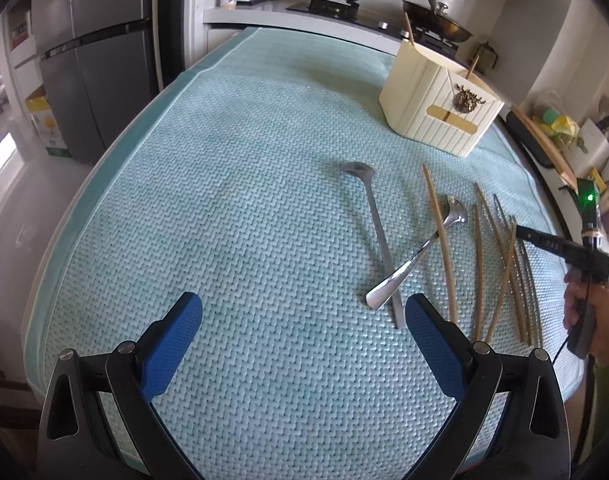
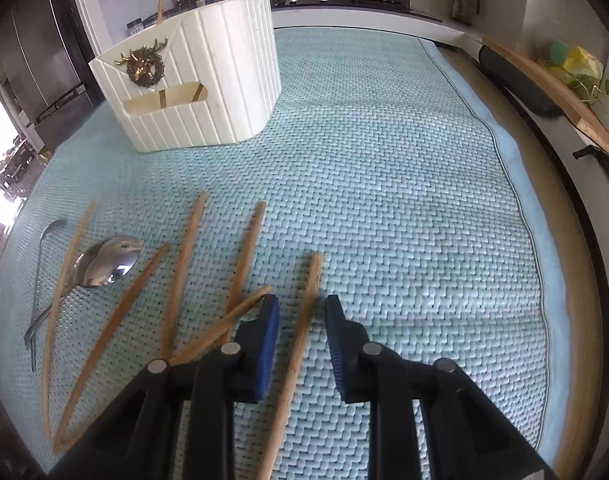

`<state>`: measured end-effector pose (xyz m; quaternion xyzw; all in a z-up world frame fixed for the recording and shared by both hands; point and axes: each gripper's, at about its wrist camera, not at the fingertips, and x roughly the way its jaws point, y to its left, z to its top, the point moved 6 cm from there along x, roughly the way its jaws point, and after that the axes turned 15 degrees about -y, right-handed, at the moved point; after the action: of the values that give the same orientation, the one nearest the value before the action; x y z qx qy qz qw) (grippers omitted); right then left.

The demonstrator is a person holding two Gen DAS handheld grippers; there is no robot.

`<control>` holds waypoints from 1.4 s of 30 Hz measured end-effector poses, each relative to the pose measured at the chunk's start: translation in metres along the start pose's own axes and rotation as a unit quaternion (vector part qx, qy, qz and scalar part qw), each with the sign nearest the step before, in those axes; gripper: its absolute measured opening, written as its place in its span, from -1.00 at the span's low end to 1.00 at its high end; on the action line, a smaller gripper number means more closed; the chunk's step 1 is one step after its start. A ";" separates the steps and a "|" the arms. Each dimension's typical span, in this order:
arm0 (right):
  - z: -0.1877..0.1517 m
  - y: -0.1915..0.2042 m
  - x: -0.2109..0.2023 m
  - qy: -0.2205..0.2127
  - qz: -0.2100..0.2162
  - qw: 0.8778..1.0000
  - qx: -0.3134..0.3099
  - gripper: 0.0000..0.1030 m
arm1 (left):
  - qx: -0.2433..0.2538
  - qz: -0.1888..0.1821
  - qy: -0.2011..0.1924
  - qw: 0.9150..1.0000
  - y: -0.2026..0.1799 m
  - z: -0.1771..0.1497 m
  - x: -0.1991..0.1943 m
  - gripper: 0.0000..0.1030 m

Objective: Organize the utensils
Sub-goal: 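Grasp a wooden chopstick with the right tool while the left tool approaches the silver spoon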

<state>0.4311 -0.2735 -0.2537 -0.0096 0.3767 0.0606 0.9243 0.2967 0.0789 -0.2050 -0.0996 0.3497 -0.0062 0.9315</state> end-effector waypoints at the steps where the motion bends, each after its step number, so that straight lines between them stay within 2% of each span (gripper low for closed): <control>1: 0.001 0.002 0.001 0.004 -0.006 1.000 -0.011 -0.59 | 0.000 -0.002 0.000 1.000 -0.001 0.003 0.002 0.97; 4: 0.003 0.007 0.004 0.009 -0.017 0.999 -0.032 -0.74 | 0.000 -0.010 -0.001 1.000 -0.004 0.014 0.009 0.97; 7: 0.003 0.002 0.001 0.010 -0.014 1.000 -0.023 -0.86 | -0.004 -0.024 0.004 1.000 -0.009 0.024 0.019 0.97; 12: -0.002 -0.005 -0.006 0.002 -0.015 1.000 -0.005 -0.87 | 0.004 -0.054 0.023 0.998 -0.026 0.042 0.047 0.97; 18: -0.009 -0.011 -0.020 -0.007 -0.006 1.000 0.020 -0.87 | 0.020 -0.052 0.044 0.997 -0.041 0.059 0.089 0.96; 24: -0.012 -0.015 -0.044 -0.023 0.005 0.999 0.042 -0.86 | 0.064 -0.021 0.064 0.996 -0.053 0.059 0.124 0.90; 28: -0.012 -0.017 -0.060 -0.037 0.011 0.998 0.051 -0.86 | 0.066 -0.016 0.091 0.994 -0.059 0.054 0.141 0.57; 29: -0.012 -0.018 -0.064 -0.040 0.014 0.998 0.056 -0.86 | 0.066 -0.018 0.097 0.993 -0.059 0.053 0.143 0.42; 31: -0.011 -0.020 -0.075 -0.050 0.017 0.997 0.063 -0.86 | 0.063 -0.026 0.106 0.992 -0.062 0.052 0.146 0.02; 32: -0.010 -0.020 -0.080 -0.055 0.017 0.996 0.065 -0.86 | 0.061 -0.029 0.109 0.992 -0.063 0.052 0.146 -0.30; 33: -0.006 -0.024 -0.084 -0.060 0.018 0.996 0.067 -0.86 | 0.059 -0.037 0.112 0.991 -0.063 0.052 0.146 -0.52; 34: -0.005 -0.025 -0.091 -0.066 0.018 0.995 0.068 -0.86 | 0.053 -0.048 0.114 0.991 -0.064 0.052 0.145 -0.61; 35: 0.003 -0.030 -0.091 -0.072 0.019 0.995 0.070 -0.86 | 0.049 -0.054 0.114 0.991 -0.064 0.053 0.144 -0.81; 42: 0.025 -0.037 -0.124 -0.114 0.023 0.990 0.079 -0.86 | 0.030 -0.086 0.061 0.994 -0.060 0.078 0.108 -0.90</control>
<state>0.3646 -0.3213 -0.1501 0.0796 0.2722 0.0527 0.9575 0.4325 0.0260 -0.2061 -0.1006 0.3961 -0.1030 0.9068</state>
